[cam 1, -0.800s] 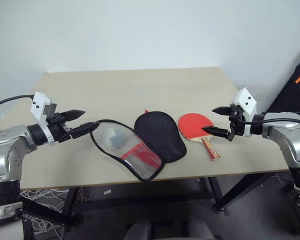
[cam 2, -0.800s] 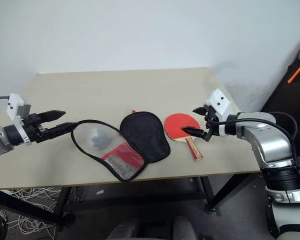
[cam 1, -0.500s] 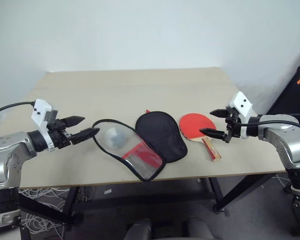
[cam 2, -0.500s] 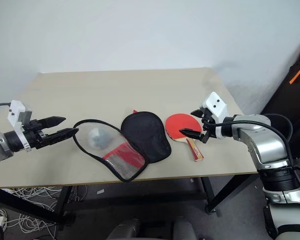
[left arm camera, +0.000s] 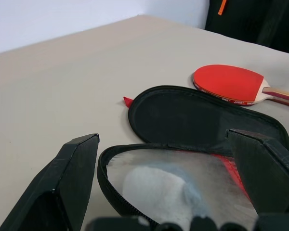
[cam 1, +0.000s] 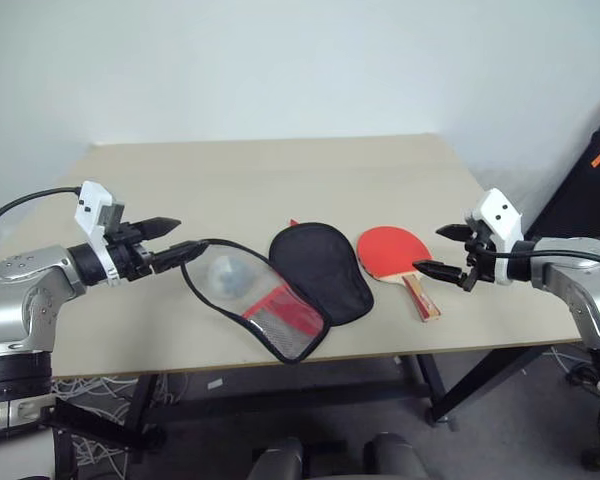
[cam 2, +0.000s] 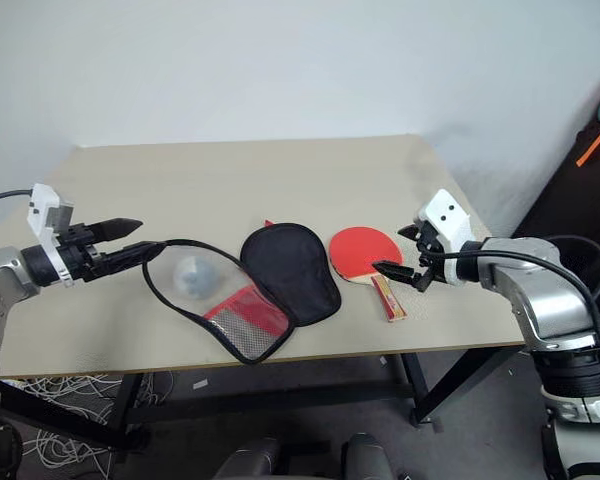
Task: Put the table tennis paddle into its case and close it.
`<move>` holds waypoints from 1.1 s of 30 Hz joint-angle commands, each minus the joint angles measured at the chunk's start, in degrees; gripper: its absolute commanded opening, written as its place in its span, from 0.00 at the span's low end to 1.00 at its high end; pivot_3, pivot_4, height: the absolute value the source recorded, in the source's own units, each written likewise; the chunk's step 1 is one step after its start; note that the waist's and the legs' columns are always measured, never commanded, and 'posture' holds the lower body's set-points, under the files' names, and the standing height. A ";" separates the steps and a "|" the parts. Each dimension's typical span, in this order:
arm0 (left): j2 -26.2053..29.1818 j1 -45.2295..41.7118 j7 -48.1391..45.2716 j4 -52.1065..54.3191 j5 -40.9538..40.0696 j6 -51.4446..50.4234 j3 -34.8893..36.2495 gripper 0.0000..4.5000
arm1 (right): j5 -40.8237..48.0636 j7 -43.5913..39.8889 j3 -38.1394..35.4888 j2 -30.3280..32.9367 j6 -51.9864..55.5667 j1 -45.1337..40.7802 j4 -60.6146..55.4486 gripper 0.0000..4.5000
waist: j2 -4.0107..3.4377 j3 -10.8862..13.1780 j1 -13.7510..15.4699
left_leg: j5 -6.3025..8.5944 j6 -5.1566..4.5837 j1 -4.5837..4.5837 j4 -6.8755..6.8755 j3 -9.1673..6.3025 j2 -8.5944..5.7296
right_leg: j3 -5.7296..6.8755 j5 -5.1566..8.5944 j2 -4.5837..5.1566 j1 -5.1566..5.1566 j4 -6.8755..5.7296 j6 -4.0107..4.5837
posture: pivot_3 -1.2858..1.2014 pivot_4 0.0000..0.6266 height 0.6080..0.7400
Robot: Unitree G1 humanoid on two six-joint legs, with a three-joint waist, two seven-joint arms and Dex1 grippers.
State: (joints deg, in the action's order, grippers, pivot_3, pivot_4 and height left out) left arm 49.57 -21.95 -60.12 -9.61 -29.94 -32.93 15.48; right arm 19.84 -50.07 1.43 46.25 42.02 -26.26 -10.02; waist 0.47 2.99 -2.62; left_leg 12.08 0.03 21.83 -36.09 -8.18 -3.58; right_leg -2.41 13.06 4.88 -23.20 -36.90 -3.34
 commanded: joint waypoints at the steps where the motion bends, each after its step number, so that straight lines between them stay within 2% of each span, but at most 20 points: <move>1: -0.55 -0.76 0.49 3.33 -0.35 0.94 0.08 1.00 | -0.13 -0.23 -2.93 1.75 -1.31 0.08 0.24 1.00 | 0.01 0.00 0.04 | 0.00 0.00 0.00 0.00 0.00 0.02 | 0.00 0.00 0.00 0.01 0.01 0.00 | 0.52 0.00 0.99; 8: 2.07 1.98 -2.68 7.14 -0.34 0.88 0.00 1.00 | -0.13 -1.84 -1.94 3.65 1.26 -0.36 2.89 1.00 | 0.00 0.02 -0.04 | 0.00 0.00 0.00 0.01 0.03 0.03 | -0.01 0.00 -0.01 -0.01 0.01 0.00 | 0.52 0.00 0.99; 12: 2.66 0.27 -4.26 5.45 0.23 2.00 -0.96 1.00 | -1.61 0.41 0.48 1.96 3.97 -2.08 5.26 1.00 | 0.01 0.02 -0.01 | 0.00 0.00 -0.01 0.00 0.04 0.03 | 0.00 0.01 -0.02 0.01 0.01 0.02 | 0.52 0.00 0.99; 15: 2.22 -1.56 -4.82 4.49 0.46 2.89 -1.81 1.00 | -3.40 3.97 2.21 -0.63 6.32 -2.92 8.33 1.00 | 0.03 0.02 -0.01 | 0.00 0.00 -0.01 0.00 0.05 0.02 | 0.00 0.01 -0.01 0.01 0.01 0.02 | 0.52 0.00 0.99; 24: 1.31 -2.42 -4.99 4.21 0.70 4.08 -3.51 1.00 | -6.13 19.03 0.38 -13.06 12.64 -2.57 15.12 1.00 | 0.03 0.01 -0.06 | 0.00 -0.01 -0.01 0.01 0.04 -0.13 | -0.02 -0.02 -0.06 -0.02 0.00 0.03 | 0.52 0.00 0.99; 33: 0.82 -3.17 -5.63 1.83 1.55 5.47 -4.46 1.00 | -5.30 25.99 -0.52 -21.97 17.65 1.45 8.99 1.00 | 0.02 -0.01 -0.03 | -0.01 -0.01 -0.06 0.01 0.01 -0.27 | -0.04 -0.03 -0.07 0.03 -0.01 0.03 | 0.52 0.00 0.99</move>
State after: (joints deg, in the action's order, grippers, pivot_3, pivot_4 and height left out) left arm 50.15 -23.19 -65.23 -7.95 -28.70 -28.51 10.40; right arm 14.06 -25.09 2.07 24.55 58.93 -24.36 1.40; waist 0.50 2.98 -2.65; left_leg 12.08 0.02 21.76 -36.08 -8.19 -3.84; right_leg -2.44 13.03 4.81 -23.17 -36.90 -3.31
